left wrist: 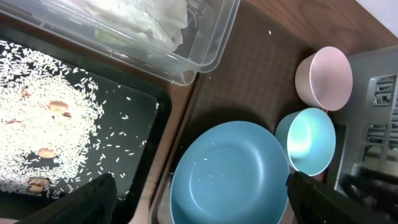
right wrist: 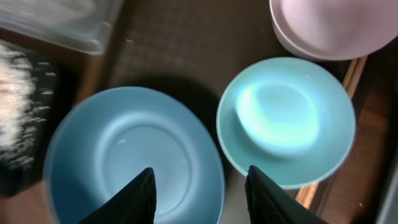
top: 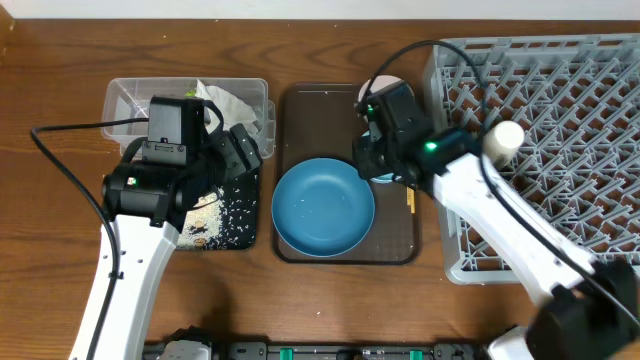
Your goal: Sort waste into correct bins and load items into the dishwasher rack
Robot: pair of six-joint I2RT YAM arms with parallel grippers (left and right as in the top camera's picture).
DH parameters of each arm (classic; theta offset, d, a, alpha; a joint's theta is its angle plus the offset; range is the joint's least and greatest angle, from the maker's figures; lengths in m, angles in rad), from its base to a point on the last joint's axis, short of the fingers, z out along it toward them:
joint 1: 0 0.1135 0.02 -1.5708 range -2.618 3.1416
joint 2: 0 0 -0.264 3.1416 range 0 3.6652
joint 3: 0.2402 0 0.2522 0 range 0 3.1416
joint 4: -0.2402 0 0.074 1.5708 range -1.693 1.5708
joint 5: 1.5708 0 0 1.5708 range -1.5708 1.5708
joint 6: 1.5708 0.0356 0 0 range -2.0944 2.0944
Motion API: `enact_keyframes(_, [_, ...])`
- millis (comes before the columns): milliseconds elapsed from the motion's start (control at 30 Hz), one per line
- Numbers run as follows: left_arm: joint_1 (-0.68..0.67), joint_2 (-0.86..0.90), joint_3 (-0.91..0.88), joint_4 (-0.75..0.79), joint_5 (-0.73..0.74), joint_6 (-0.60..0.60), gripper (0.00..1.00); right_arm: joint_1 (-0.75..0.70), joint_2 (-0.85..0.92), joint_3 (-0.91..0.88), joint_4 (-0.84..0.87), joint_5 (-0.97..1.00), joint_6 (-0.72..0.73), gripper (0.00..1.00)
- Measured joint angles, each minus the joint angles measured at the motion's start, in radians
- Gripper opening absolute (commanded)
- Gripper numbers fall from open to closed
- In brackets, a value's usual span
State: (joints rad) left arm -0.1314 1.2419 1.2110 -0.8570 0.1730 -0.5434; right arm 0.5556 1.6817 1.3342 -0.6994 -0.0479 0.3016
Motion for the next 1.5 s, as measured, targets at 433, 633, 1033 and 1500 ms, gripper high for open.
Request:
enact_keyframes(433, [0.0,0.0,0.0,0.0,0.0,0.0,0.9,0.0,0.188,0.0,0.126,0.015,0.008,0.4])
enact_keyframes(633, [0.0,0.0,0.0,0.0,0.0,0.0,0.9,0.0,0.245,0.0,0.159,0.018,0.009,0.38])
enact_keyframes(1033, [0.0,0.0,0.0,0.0,0.0,0.0,0.9,0.0,0.282,0.0,0.174,0.023,0.01,0.27])
enact_keyframes(1500, [0.0,0.0,0.0,0.0,0.0,0.0,0.9,0.0,0.28,0.0,0.184,0.021,0.012,0.36])
